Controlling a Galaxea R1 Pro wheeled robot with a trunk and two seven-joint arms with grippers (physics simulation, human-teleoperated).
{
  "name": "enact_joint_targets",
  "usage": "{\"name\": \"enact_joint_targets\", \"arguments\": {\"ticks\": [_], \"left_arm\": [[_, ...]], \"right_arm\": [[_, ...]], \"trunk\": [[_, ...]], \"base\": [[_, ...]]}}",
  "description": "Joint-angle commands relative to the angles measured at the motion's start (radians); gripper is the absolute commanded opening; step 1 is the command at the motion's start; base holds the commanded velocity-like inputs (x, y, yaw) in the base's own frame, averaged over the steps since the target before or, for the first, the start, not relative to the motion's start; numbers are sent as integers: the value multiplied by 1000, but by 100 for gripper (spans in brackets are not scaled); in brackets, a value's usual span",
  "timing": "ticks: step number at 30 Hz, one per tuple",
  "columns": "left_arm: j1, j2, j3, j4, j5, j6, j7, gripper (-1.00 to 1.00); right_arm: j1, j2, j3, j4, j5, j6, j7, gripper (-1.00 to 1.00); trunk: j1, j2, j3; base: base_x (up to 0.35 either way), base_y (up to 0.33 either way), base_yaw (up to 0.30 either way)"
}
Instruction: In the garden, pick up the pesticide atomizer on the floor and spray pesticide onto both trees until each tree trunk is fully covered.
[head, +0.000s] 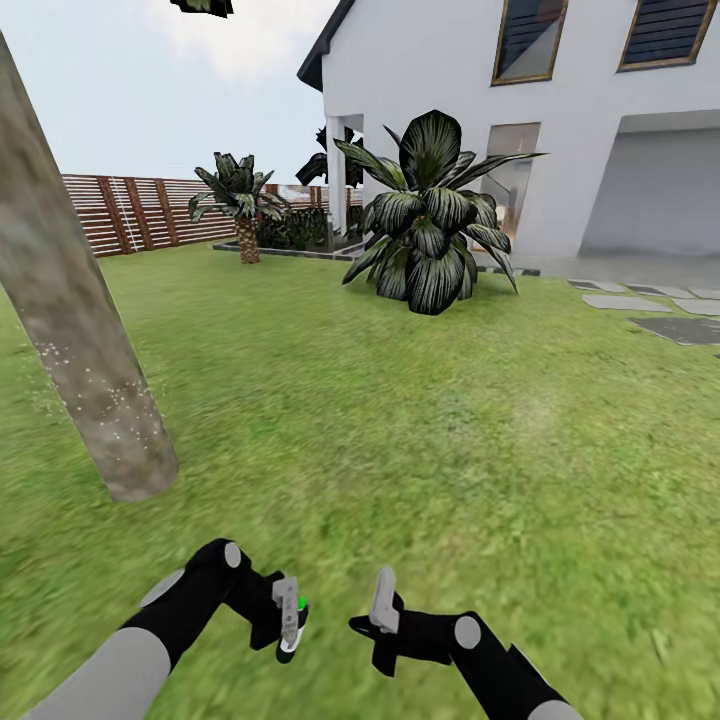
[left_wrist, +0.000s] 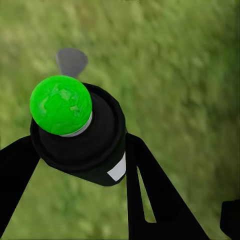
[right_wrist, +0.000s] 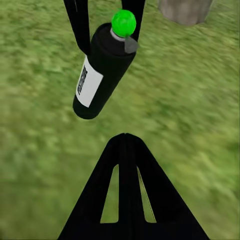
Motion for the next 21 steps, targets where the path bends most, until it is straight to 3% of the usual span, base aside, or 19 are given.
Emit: {"name": "enact_joint_targets", "arguments": {"ticks": [1, 7, 12, 21], "left_arm": [[0, -6, -4, -2, -1, 8, -3, -100], [1, -17, -8, 0, -3, 6, -8, -100], [-1, -17, -87, 0, 1, 7, -8, -100], [-4, -19, -93, -2, 0, 10, -5, -100]], "right_arm": [[0, 0, -1, -3, 9, -5, 0, -100], [0, 3, -1, -23, 9, -5, 0, -100], [0, 24, -1, -34, 9, -5, 0, -100], [-3, 25, -1, -53, 9, -5, 0, -100]], "trunk": [[0, 0, -1], [0, 0, -1], [0, 0, -1], [0, 0, -1]], "base": [[0, 0, 0], [0, 0, 0], [0, 0, 0], [0, 0, 0]]}}
